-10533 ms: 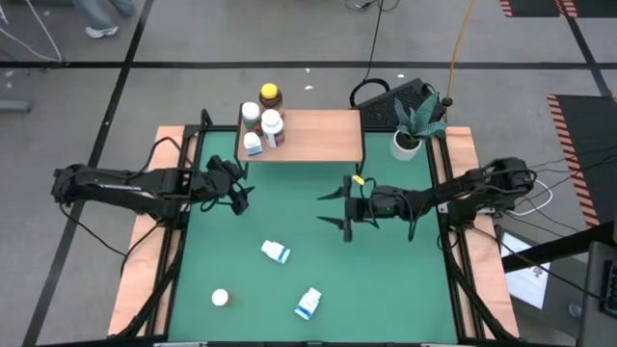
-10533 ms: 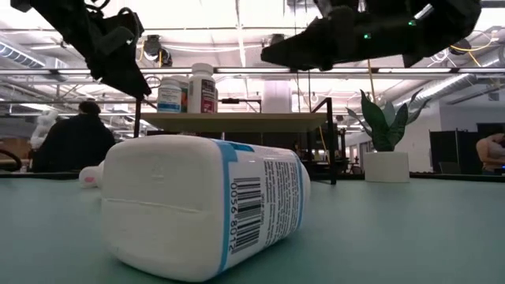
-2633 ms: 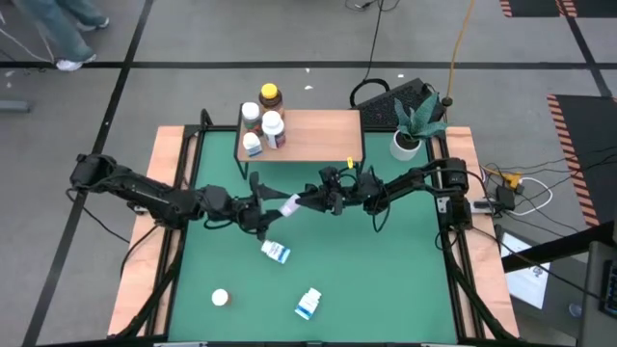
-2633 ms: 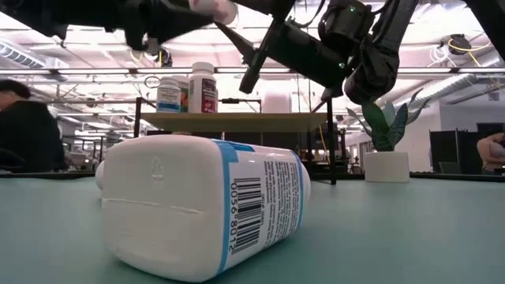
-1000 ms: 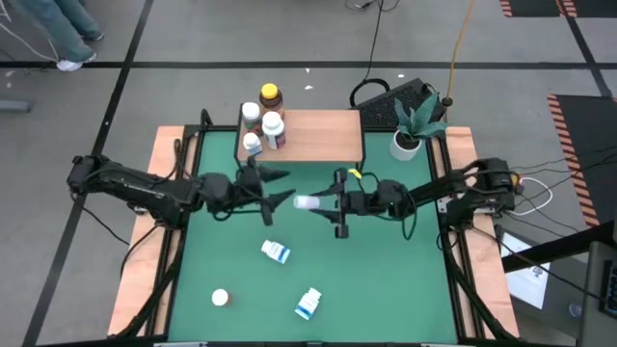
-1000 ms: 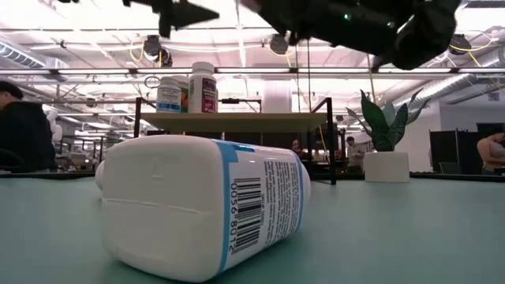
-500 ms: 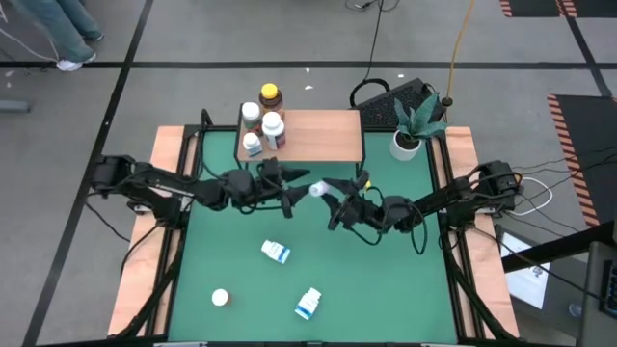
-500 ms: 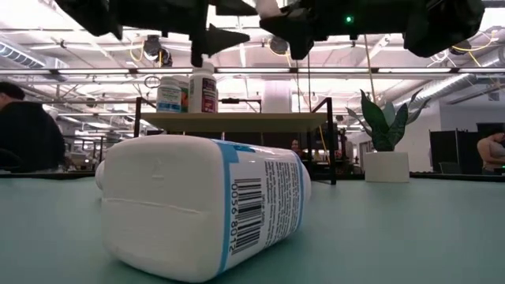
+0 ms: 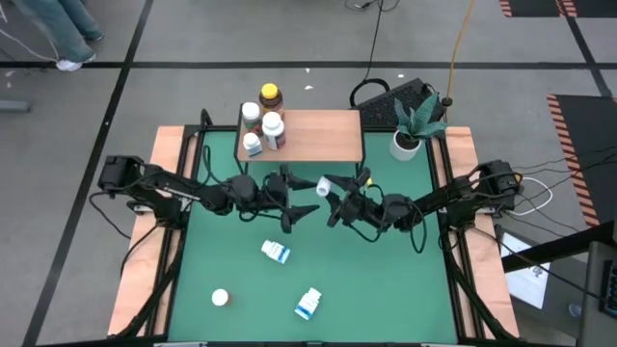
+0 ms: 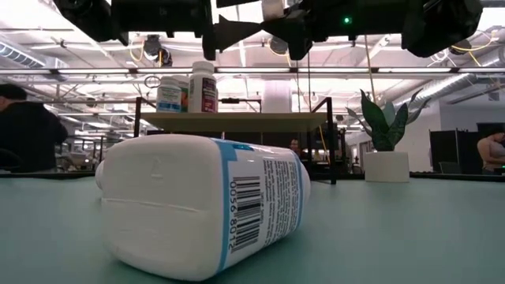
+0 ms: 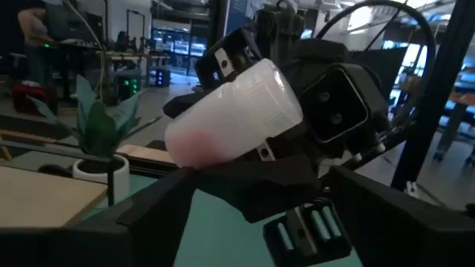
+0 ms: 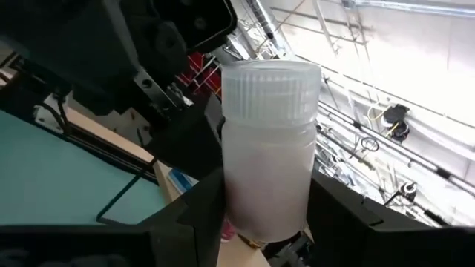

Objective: Pick and place medicine bottles onto shelf by color
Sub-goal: Put the transparent medicine bottle on the shelf

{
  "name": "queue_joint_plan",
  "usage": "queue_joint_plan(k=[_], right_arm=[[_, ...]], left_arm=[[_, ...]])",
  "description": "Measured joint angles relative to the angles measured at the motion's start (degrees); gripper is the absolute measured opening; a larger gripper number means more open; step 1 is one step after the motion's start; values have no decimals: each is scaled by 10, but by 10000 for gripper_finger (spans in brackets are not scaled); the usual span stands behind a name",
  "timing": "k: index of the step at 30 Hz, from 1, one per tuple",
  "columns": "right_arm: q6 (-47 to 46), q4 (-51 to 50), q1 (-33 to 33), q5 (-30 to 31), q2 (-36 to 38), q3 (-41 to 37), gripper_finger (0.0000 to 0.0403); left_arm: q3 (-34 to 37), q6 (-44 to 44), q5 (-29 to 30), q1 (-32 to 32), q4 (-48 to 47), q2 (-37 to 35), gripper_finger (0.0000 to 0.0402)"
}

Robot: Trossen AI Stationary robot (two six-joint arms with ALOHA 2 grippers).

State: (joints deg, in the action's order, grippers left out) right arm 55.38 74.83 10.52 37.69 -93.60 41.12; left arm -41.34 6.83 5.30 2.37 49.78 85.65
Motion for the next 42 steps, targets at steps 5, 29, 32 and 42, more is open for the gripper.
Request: queue_joint_plan(k=[5,29,32,42], right_arm=[[9,-7,1,-31,-1,1,157],[-293,-91,-50,-204,-1,0,157],[-321,-95,-57,-245,-1,0,157],[-319,-99,-57,-247,-1,0,157]], left_arm=[[0,8,12,-3,1,0,374],[-1,-372,34,13,-42,-1,308],[-1,-378,26,14,-61,0,300],[-1,-378,26,14,-62,0,264]])
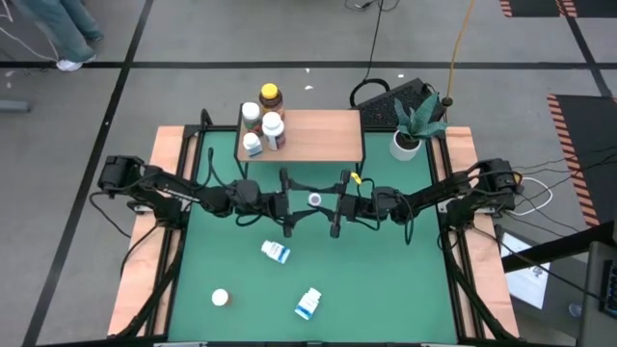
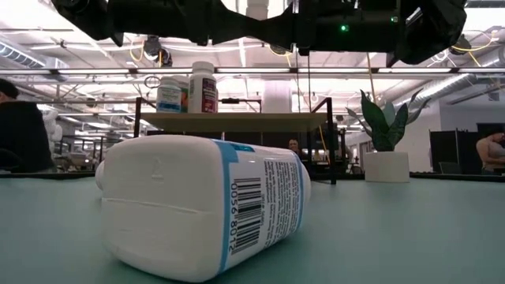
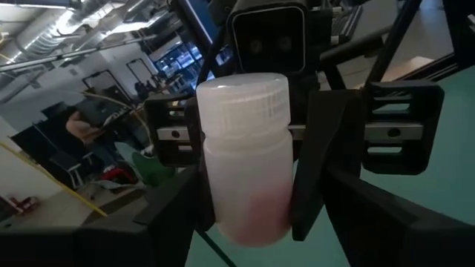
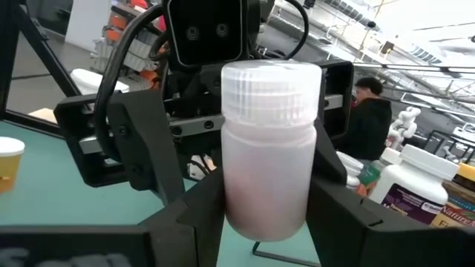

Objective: Pick and place medicine bottles onto shelf by color
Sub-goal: Put the transparent medicine bottle on the shelf

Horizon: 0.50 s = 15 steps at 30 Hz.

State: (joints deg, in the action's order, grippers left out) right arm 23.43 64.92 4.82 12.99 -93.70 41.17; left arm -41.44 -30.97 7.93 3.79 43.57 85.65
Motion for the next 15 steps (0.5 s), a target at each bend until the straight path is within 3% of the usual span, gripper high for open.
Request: queue_joint_plan(k=[9,15], right_arm=[[13,-9,-2,1,1,1,157],[13,-12,-2,1,2,1,157]], left_arm=[[2,15,0,2,21,1,290],[2,40,-8,6,37,1,277]])
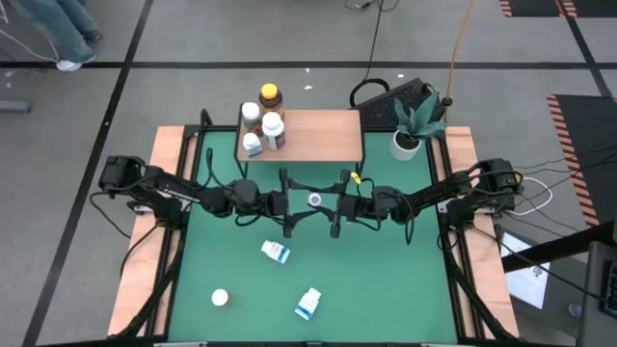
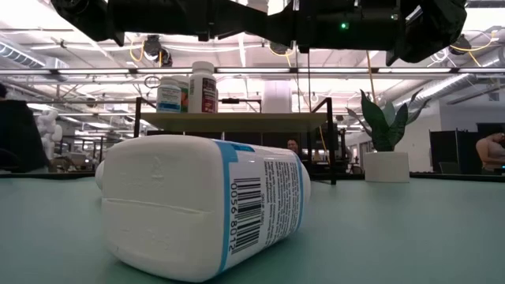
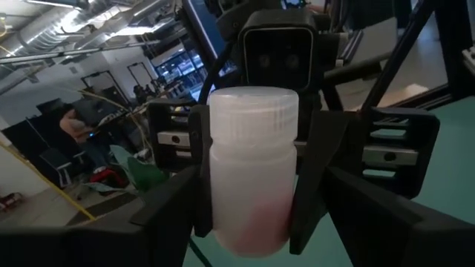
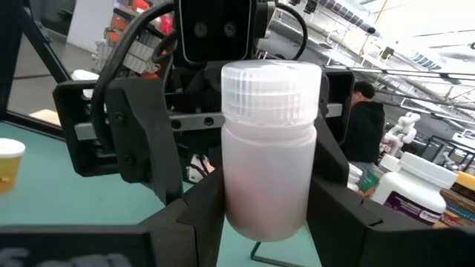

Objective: Pick and place medicine bottles onto shelf by color
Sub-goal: Put the transparent medicine bottle on the shelf

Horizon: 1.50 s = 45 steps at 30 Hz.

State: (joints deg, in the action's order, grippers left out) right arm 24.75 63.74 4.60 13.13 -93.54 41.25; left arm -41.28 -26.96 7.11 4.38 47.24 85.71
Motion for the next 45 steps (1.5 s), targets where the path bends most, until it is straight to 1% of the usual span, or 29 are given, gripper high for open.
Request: queue_joint_plan(k=[12,16,21,25,28,30,34,42,45], right_arm=[[-8,-4,-1,-15,0,0,157],[-10,-32,-1,-12,-5,-2,157],[-30,-26,-7,-13,-2,-1,157],[-34,-17,-9,-11,-2,-1,157],[-32,-19,-8,-14,-2,-1,157],[-33,-15,-9,-12,-2,-1,157],[-33,-14,-9,-12,-2,-1,157],[-35,-10,-9,-12,-2,-1,157],[-64,4,-9,-12,-2,-1,157]], left_arm=[[0,-9,-3,11,8,-3,277],[-3,-23,-11,14,28,-7,280],[-3,-3,1,13,34,-6,306],[-3,8,1,5,14,-5,329],[-3,17,4,-5,11,-5,332],[-3,21,4,-9,3,-5,326],[-2,20,4,-11,-6,-5,300],[-2,11,-13,-12,-10,-5,229],[-2,11,-15,-16,-22,-5,209]])
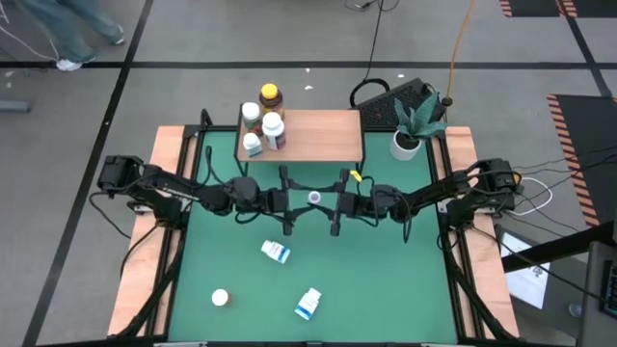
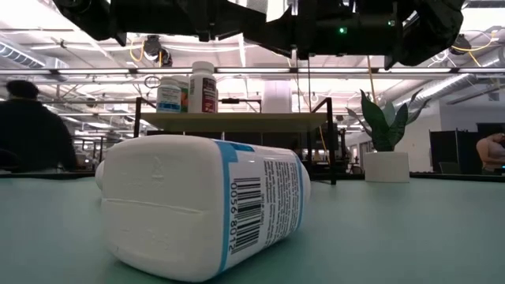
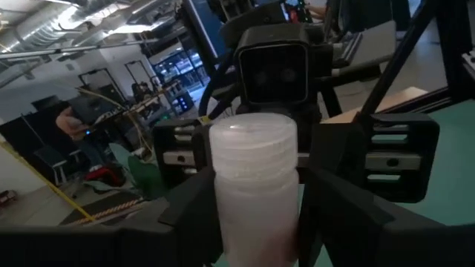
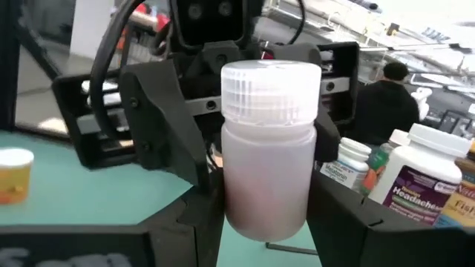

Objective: Pick and place medicine bottles onto shelf by color
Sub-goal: Put the transparent medicine bottle on the shelf

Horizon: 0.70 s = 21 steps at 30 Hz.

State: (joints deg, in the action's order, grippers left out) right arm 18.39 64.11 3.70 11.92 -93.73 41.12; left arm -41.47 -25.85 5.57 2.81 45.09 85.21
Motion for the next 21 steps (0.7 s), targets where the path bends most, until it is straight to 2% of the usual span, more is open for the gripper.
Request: queue_joint_plan(k=[12,21], right_arm=[[-12,-2,-4,0,0,0,158],[-62,-28,-19,-2,1,0,195]], left_arm=[[0,7,1,-4,-3,0,151],[0,34,21,-10,-7,1,170]])
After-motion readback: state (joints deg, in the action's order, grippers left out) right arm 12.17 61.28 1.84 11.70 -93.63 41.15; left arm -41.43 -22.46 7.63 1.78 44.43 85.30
